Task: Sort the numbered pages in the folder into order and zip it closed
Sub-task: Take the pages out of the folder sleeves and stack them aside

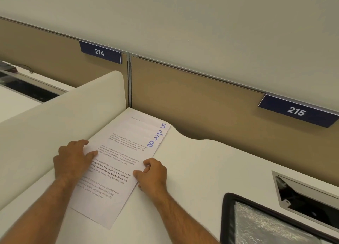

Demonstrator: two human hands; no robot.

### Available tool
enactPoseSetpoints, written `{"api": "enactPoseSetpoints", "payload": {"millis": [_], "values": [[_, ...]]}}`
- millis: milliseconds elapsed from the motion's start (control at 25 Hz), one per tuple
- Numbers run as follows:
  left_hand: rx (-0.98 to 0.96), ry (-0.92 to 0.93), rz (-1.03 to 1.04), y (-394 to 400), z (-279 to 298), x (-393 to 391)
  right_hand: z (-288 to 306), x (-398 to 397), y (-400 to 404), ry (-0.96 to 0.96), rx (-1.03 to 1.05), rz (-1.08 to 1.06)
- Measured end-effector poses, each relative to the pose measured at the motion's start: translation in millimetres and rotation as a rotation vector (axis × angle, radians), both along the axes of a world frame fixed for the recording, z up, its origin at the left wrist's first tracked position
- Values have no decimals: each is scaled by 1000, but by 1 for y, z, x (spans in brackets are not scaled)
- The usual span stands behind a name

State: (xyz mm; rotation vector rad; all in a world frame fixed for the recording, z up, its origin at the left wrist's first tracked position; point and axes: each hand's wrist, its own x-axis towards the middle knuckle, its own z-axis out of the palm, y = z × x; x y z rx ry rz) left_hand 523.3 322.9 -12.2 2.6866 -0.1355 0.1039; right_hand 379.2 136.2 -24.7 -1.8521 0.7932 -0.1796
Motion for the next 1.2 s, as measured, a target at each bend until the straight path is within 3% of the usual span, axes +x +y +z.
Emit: {"api": "enactPoseSetpoints", "payload": {"millis": [120,280,520,640,840,1200], "values": [[9,-91,-92,-2,9,-15,11,-16,-3,-85,16,-26],[-20,-255,-290,-9,27,-45,40,-50,-11,-156,-197,-23],[-66,-420,-461,-37,59,-108,70,-123,-34,-109,-574,96],[-87,-404,-543,-60,64,-152,72,-172,-52,10,-654,133],[58,-238,-681,-106,64,-230,65,-259,-89,235,-834,126],[123,-229,-881,-181,43,-351,47,-400,-146,405,-866,11]]}}
